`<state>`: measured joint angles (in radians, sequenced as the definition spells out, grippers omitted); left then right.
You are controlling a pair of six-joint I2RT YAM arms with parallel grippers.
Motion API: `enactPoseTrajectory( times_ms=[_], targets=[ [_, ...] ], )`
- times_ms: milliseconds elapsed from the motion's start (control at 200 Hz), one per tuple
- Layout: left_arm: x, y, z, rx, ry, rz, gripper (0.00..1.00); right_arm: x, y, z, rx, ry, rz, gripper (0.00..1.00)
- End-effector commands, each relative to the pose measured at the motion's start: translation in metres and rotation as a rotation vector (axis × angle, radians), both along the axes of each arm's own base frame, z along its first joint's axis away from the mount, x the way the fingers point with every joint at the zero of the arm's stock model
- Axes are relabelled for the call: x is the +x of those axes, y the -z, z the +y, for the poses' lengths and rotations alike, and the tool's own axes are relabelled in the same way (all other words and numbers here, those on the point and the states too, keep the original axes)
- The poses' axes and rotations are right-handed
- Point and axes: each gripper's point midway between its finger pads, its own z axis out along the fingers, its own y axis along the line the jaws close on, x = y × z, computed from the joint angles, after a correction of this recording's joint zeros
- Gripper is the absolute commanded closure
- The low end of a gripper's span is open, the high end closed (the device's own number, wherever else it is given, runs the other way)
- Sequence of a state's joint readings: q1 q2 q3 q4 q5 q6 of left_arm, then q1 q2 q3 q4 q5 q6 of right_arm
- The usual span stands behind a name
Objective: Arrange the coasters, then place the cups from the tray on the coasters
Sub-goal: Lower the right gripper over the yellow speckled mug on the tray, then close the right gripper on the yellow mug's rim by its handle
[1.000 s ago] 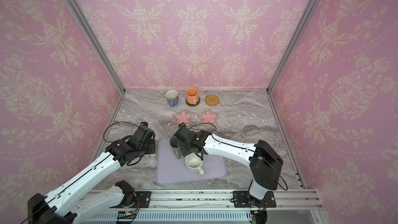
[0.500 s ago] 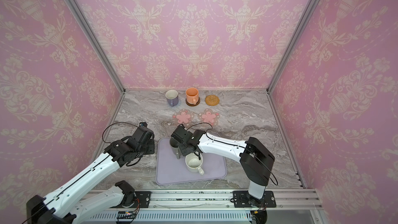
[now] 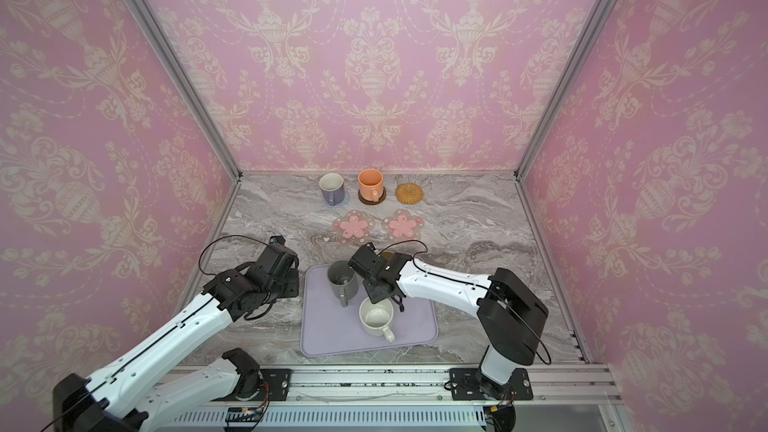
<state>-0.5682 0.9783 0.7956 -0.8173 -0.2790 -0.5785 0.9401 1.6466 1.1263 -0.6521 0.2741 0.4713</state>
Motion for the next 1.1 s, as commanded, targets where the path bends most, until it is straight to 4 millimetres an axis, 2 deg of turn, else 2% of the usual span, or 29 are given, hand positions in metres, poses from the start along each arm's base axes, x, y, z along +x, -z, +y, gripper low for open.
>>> enactPoseTrajectory(
  times_ms=[0, 350, 625, 836, 1026, 1091],
  targets=[
    [-0.001, 0.0, -0.001, 0.001, -0.005, 0.006, 0.54, -0.003, -0.001, -0.024, -0.046, 0.041, -0.008, 1.0],
    [-0.001, -0.001, -0.002, -0.009, -0.01, 0.004, 0.54, -0.008, -0.004, -0.042, -0.047, 0.068, -0.021, 1.0],
    [-0.003, -0.001, -0.003, -0.027, -0.012, 0.008, 0.54, -0.009, -0.004, -0.068, -0.059, 0.123, -0.024, 0.99],
    [-0.005, 0.003, -0.005, -0.035, -0.011, 0.018, 0.54, -0.017, -0.013, -0.057, 0.026, 0.041, -0.012, 0.87],
    [-0.002, 0.002, -0.007, -0.036, -0.008, 0.015, 0.54, -0.022, -0.022, -0.065, 0.01, 0.005, -0.025, 0.78],
    [0.0, 0.003, -0.008, -0.039, -0.006, 0.013, 0.54, -0.024, -0.026, -0.065, 0.03, -0.001, -0.026, 0.72]
  ],
)
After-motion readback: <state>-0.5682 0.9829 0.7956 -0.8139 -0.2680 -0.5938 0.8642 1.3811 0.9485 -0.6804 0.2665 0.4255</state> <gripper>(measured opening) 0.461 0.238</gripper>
